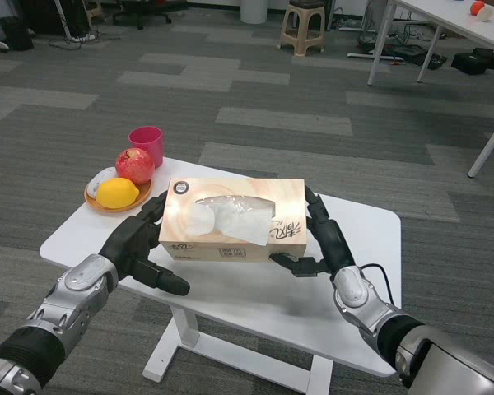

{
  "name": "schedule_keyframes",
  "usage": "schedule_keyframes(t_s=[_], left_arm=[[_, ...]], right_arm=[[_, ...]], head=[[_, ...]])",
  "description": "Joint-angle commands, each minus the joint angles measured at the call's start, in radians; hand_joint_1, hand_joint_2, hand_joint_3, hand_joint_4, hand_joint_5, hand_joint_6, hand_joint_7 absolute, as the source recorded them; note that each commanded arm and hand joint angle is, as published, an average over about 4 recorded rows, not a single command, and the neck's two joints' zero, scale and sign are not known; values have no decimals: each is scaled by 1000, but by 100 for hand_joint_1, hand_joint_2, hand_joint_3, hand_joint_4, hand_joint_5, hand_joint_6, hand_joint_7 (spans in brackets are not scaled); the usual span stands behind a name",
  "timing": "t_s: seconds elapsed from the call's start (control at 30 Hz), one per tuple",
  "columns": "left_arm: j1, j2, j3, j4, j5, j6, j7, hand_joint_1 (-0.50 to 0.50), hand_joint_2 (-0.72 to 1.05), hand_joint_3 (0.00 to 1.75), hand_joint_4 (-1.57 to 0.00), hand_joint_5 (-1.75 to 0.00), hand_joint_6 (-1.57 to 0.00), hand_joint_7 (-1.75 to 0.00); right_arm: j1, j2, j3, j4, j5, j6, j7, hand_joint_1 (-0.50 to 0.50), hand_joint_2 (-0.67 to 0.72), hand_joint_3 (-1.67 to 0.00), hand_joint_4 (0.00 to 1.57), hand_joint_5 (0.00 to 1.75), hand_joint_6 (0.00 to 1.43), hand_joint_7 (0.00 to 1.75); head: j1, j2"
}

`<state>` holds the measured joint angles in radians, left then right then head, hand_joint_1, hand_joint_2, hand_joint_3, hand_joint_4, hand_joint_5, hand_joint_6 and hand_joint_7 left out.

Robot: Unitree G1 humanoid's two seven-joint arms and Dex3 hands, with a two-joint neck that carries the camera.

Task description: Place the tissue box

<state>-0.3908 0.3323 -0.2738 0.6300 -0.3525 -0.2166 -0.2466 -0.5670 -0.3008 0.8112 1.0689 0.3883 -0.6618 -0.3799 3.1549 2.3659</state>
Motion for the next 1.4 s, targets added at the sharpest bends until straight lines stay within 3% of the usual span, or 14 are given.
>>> schedule_keyframes(t_s=[0.03,0.9,1.17,1.3,1.4], left_arm=[[-31,-27,-40,25,10,-6,-46,50,-2,0,0,-82,0,-14],[-65,-42,-99,184,6,-6,-48,50,-2,0,0,-82,0,-14],[-68,-48,-100,211,3,-7,-48,50,-2,0,0,-82,0,-14],[-68,-49,-97,221,1,-7,-48,50,-2,0,0,-82,0,-14],[-68,-49,-91,229,-7,-9,-48,50,-2,0,0,-82,0,-14]], right_arm=[[-5,31,19,20,-26,-25,30,-46,-54,-73,34,29,31,49],[-5,49,103,179,-24,-21,35,-46,-54,-79,37,29,34,49],[-5,53,68,240,-25,-21,35,-46,-54,-79,37,29,34,49],[1,57,26,253,-26,-22,36,-46,-54,-79,33,19,31,49],[13,55,-8,253,-26,-22,37,-46,-54,-79,27,22,25,49]], head=[[-2,-3],[-4,-24],[-5,-29],[-5,-29],[-5,-31]])
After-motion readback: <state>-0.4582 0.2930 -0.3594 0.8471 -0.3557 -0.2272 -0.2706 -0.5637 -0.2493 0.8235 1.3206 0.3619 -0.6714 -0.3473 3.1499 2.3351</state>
